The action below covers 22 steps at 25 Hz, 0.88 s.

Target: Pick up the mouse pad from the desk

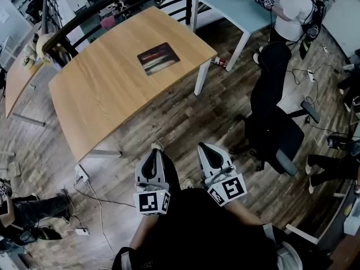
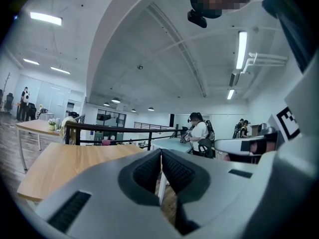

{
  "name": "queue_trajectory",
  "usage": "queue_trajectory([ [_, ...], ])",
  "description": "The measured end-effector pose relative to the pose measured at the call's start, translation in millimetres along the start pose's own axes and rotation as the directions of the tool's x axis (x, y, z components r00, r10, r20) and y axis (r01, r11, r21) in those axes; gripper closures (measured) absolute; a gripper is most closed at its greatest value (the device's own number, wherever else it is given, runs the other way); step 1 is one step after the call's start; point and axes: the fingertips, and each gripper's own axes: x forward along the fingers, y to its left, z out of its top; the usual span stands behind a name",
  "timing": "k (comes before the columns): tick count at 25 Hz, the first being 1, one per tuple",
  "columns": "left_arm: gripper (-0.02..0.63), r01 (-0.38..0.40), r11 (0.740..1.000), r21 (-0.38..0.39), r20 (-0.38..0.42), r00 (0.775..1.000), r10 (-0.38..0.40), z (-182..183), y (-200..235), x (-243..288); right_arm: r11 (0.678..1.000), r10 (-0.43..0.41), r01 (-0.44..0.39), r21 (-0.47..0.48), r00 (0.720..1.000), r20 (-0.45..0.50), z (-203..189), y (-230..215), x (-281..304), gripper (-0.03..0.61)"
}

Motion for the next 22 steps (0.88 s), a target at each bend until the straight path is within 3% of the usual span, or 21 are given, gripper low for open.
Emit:
queue_trajectory([
  [13,0.589,0.071,0.997,-0.043,-0.022,0.997,-0.072,39,113,150,0.999,-0.046,0.046,0.004,0.998,-0.048,17,-27,183,0.549],
  [22,0.589,0.093,0.995,-0.036,-0.057,0.994,-0.095,52,199,221,0.996,-0.089,0.089,0.004,0.992,-0.089,17,-42,302,0.549],
])
